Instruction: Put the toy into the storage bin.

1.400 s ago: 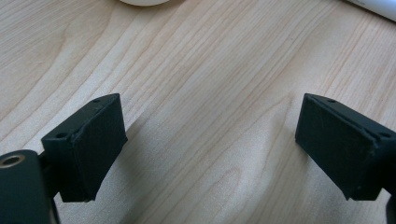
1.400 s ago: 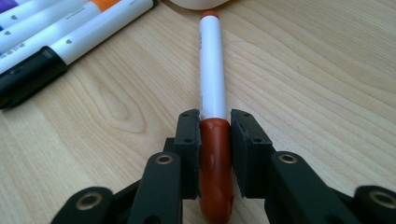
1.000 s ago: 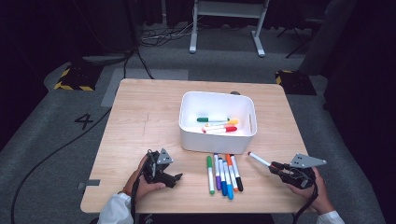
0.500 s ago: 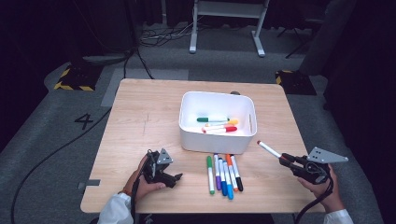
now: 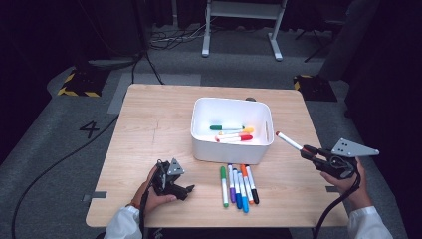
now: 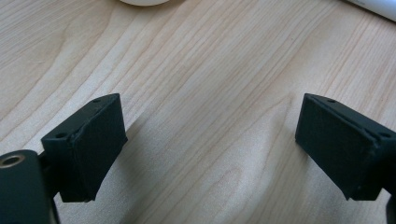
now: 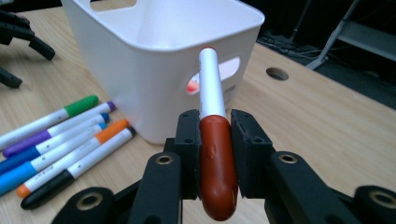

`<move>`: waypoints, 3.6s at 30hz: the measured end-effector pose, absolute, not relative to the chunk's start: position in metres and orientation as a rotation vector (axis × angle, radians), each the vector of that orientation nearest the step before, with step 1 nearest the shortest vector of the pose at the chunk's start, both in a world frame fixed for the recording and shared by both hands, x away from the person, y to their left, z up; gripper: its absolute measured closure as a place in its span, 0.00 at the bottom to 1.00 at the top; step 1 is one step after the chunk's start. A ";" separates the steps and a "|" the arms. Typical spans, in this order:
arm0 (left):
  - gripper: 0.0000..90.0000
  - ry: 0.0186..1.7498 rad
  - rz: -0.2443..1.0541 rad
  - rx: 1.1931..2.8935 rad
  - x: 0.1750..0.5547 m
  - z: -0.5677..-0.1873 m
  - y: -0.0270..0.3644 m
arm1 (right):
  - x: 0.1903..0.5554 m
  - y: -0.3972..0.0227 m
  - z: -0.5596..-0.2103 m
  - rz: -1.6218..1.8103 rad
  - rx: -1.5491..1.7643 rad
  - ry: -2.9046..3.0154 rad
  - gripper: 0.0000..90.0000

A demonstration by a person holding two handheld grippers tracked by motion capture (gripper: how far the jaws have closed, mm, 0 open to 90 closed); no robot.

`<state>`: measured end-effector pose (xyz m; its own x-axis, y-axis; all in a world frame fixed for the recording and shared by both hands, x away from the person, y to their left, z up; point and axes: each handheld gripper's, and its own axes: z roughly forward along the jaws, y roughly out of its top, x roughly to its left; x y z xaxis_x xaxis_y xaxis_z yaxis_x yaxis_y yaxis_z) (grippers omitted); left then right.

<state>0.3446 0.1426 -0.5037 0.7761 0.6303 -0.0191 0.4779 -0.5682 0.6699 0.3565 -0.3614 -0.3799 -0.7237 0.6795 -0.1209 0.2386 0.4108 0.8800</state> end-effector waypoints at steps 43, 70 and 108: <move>0.10 0.822 0.290 2.285 0.345 -0.504 0.143 | 0.447 -0.187 -0.346 1.129 0.390 2.634 0.82; 0.10 0.818 0.286 2.287 0.345 -0.504 0.143 | 0.467 -0.166 -0.366 0.796 0.293 2.899 0.79; 0.10 0.814 0.290 2.287 0.345 -0.504 0.143 | 0.378 -0.293 -0.345 1.067 0.707 2.255 0.27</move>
